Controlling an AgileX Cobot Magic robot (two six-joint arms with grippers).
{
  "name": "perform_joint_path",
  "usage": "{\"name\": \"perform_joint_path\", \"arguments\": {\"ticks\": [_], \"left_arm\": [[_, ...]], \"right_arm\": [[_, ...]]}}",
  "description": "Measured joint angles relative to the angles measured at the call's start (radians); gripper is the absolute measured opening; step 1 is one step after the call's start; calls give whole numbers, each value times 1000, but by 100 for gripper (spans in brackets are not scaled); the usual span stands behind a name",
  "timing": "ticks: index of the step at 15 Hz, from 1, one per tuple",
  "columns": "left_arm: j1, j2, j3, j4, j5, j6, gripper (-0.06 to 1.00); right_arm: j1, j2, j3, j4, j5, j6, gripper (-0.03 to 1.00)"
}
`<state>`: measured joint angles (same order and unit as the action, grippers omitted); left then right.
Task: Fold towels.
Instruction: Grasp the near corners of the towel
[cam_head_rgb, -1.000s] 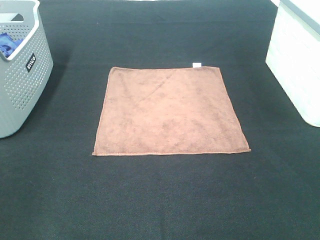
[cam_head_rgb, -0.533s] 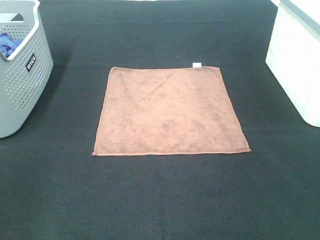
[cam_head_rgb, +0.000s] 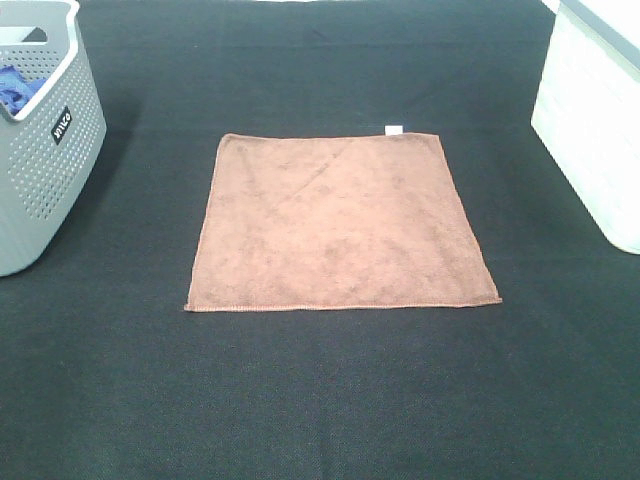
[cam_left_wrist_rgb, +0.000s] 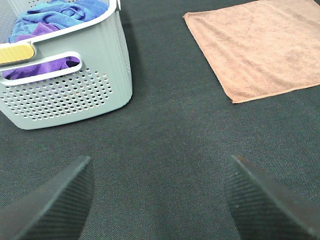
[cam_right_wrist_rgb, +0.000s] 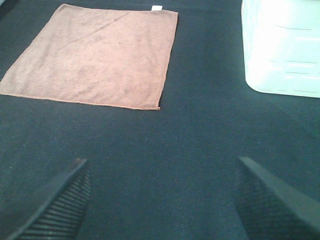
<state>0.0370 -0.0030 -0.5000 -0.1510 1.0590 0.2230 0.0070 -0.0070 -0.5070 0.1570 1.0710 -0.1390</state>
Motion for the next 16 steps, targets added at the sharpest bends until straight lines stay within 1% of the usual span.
{"name": "perform_joint_path", "arguments": {"ticks": [3,4,6,7,9,11,12,13,14,15,16], "left_arm": [[0,0,-7,-11,-13,-1,70],[0,0,-19,-39,-53,-1,70],[0,0,-16,-124,-190,-1,70],[0,-1,24,-163,-313,-1,70],[0,9,94,-223,-428,-1,70],[0,79,125,-300,-465,-1,70],[0,79,125,-300,-465,-1,70],[0,140,128,-351,-471,-1,70],[0,245,129,-430,-472,-1,70],[0,314,129,-482,-471,-1,70],[0,384,129,-517,-464,0,70]], "right_arm": [[0,0,0,7,-2,0,74],[0,5,-5,7,-19,0,73],[0,63,-17,7,-155,0,72],[0,146,-17,7,-254,0,72],[0,293,-17,7,-347,0,72],[0,438,-17,7,-417,0,72],[0,438,-17,7,-417,0,72],[0,522,-17,8,-445,0,72],[0,641,-17,26,-473,0,72],[0,716,-17,56,-479,0,72],[0,787,-17,106,-481,0,72]]}}
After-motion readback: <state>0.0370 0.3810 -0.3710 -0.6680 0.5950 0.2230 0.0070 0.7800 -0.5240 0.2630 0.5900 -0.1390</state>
